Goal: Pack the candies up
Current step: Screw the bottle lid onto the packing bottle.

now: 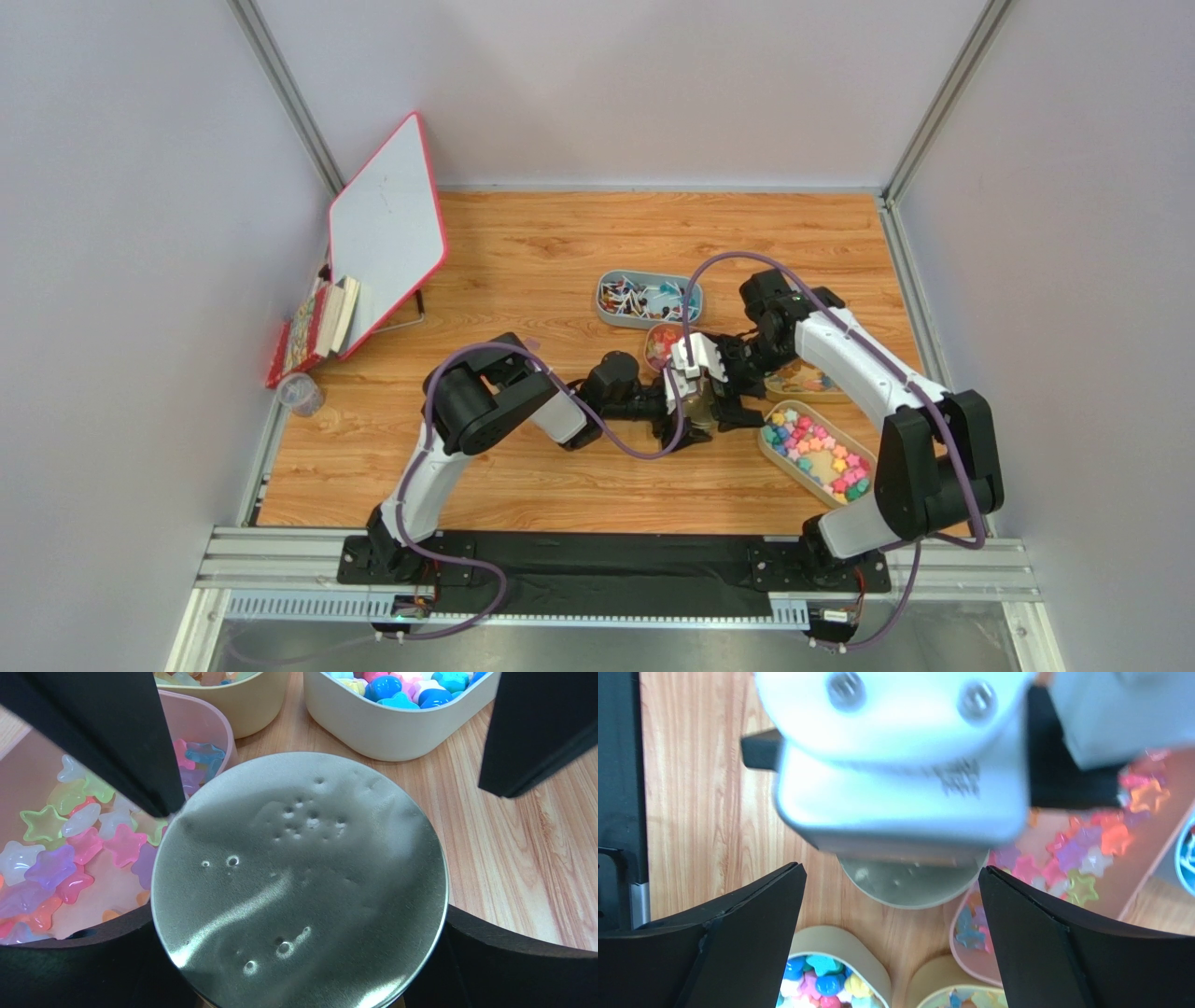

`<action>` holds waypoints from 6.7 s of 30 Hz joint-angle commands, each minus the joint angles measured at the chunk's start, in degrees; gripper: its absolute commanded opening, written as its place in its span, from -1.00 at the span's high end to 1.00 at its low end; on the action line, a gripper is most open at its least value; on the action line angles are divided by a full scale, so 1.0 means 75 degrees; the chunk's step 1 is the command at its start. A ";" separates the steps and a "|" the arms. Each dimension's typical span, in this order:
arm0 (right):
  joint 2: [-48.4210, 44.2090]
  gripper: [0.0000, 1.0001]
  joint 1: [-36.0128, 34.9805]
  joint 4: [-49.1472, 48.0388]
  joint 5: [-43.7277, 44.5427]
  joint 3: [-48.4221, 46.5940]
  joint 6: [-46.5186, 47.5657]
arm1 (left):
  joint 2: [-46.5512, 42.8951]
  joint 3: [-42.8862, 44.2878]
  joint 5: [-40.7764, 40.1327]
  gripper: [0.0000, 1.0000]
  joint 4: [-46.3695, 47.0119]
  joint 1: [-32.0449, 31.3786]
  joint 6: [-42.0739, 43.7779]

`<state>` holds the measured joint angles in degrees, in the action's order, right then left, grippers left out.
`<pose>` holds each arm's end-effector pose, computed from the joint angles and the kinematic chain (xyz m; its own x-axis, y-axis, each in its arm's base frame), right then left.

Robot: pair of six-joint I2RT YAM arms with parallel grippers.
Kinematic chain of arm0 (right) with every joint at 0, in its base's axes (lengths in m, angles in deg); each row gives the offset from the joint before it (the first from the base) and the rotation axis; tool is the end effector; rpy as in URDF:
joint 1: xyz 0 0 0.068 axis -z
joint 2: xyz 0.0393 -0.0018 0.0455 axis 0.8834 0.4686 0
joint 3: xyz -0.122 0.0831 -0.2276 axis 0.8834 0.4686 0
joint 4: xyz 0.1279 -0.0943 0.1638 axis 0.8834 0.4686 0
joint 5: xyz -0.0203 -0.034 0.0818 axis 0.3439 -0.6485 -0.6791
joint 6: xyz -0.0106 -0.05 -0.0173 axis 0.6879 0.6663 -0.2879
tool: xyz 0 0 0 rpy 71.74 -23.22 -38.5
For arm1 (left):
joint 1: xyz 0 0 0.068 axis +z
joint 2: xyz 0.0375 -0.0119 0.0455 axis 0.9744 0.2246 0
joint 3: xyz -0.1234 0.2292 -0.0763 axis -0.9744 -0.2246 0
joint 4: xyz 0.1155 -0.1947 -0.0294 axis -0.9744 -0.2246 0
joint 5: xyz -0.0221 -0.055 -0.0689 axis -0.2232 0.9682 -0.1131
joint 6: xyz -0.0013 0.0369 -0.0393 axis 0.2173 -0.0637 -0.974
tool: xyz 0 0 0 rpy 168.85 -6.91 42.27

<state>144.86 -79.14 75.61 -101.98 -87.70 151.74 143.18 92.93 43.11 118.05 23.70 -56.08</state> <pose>0.2034 0.0838 0.2404 0.1523 -0.8017 -0.5780 -0.9824 -0.1868 0.0002 0.2185 -0.3247 0.1123 -0.0587 0.2266 -0.9722 0.9960 0.0792 -0.0417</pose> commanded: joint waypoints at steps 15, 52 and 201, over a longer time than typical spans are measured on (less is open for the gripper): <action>0.0295 -1.00 -0.0312 -0.1001 -0.0070 0.0129 -0.0304 | 0.1057 -0.0547 -0.0433 1.00 -0.3778 -0.0016 0.0108; -0.3560 -0.97 -0.0091 0.0161 0.0985 0.2145 -0.2284 | 0.1198 -0.0360 -0.0328 1.00 -0.4024 -0.0016 0.0166; -0.1263 -0.88 -0.0183 -0.1950 0.1957 0.1653 -0.4628 | 0.0999 -0.0208 0.0282 -0.99 -0.4891 -0.0121 0.1092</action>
<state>134.02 -80.39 56.75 -93.04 -73.69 115.85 143.59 97.61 47.35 110.55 23.20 -52.78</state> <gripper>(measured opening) 0.940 0.977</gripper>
